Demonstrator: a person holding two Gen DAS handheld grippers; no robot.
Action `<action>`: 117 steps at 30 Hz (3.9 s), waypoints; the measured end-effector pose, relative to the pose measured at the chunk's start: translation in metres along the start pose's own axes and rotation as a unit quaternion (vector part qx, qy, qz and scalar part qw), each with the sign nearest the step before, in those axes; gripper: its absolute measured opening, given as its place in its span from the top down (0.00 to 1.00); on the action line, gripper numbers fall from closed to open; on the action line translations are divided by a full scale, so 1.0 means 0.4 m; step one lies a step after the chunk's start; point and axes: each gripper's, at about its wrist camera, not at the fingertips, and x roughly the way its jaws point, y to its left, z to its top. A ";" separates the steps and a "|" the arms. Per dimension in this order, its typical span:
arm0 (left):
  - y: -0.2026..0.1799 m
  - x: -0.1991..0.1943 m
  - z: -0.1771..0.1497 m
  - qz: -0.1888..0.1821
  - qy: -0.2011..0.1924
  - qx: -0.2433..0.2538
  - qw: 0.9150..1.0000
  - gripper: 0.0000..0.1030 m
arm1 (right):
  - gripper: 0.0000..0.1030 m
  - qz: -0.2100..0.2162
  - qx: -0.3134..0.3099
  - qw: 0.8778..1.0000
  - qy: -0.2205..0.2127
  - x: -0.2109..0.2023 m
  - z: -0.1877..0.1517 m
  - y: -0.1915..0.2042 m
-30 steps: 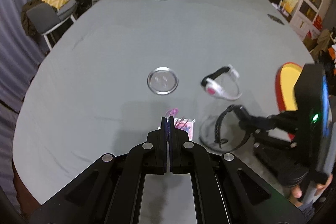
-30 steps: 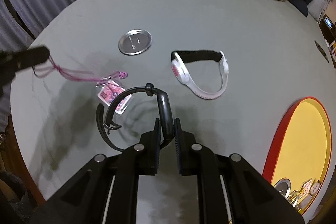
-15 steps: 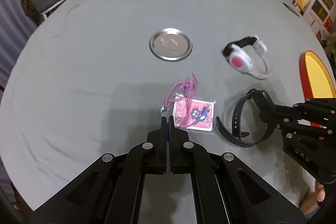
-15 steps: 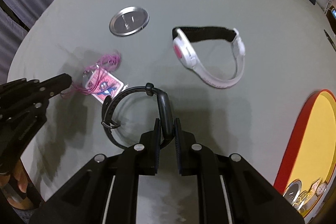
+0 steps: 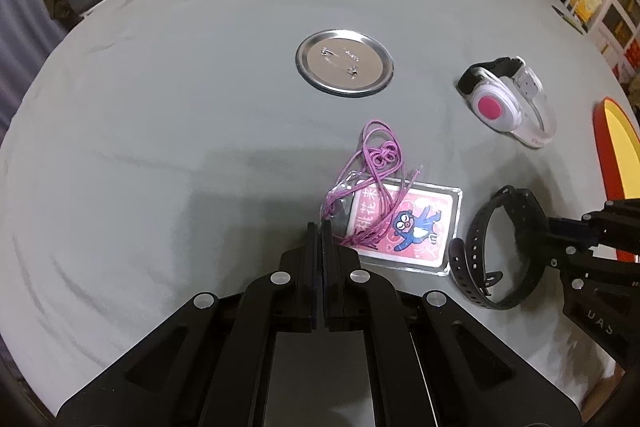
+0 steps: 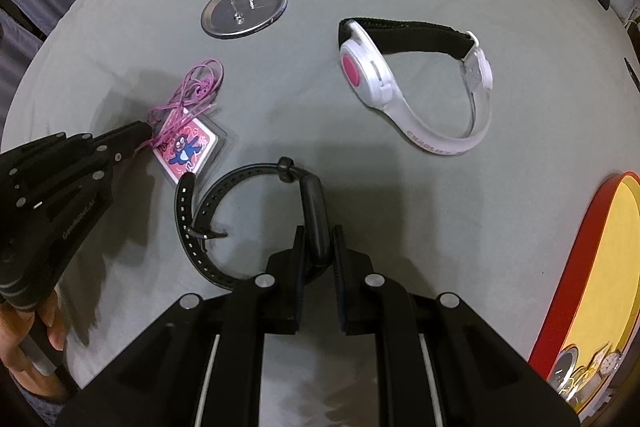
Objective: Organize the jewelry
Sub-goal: 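Lower both tools and open them to release watch band and card tag, then move both open tools back over the yellow tray, then close the right tool on the silver mesh-strap watch in the tray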
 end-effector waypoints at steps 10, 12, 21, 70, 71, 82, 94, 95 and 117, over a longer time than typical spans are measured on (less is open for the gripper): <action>-0.030 -0.022 -0.002 0.052 -0.033 0.025 0.998 0.13 | 0.61 0.012 -0.006 1.000 0.000 0.001 -0.005 0.025; -0.032 -0.018 -0.001 0.056 -0.027 0.029 0.998 0.13 | 0.36 0.020 0.001 1.000 -0.009 -0.009 -0.003 0.027; -0.043 -0.086 -0.007 0.052 -0.052 0.008 0.997 0.10 | 0.35 -0.013 -0.009 0.999 -0.039 -0.063 -0.014 0.046; -0.985 -0.131 -0.057 -0.223 0.012 0.376 0.899 0.06 | 0.35 -0.071 0.614 0.782 -0.082 -0.337 -0.501 -0.941; -0.989 -0.130 -0.063 -0.226 0.016 0.385 0.895 0.06 | 0.35 -0.074 0.614 0.782 -0.078 -0.334 -0.509 -0.944; -0.980 -0.128 -0.084 -0.226 0.031 0.420 0.879 0.05 | 0.35 -0.141 0.580 0.801 -0.041 -0.290 -0.511 -0.936; -1.011 -0.059 -0.100 -0.197 0.058 0.442 0.873 0.06 | 0.36 -0.111 0.578 0.809 0.004 -0.210 -0.520 -0.973; -1.014 -0.055 -0.101 -0.195 0.059 0.443 0.873 0.05 | 0.36 -0.108 0.578 0.809 0.005 -0.209 -0.522 -0.976; -1.071 -0.049 -0.121 -0.192 0.055 0.449 0.871 0.05 | 0.60 -0.106 0.579 0.808 0.027 -0.185 -0.556 -1.029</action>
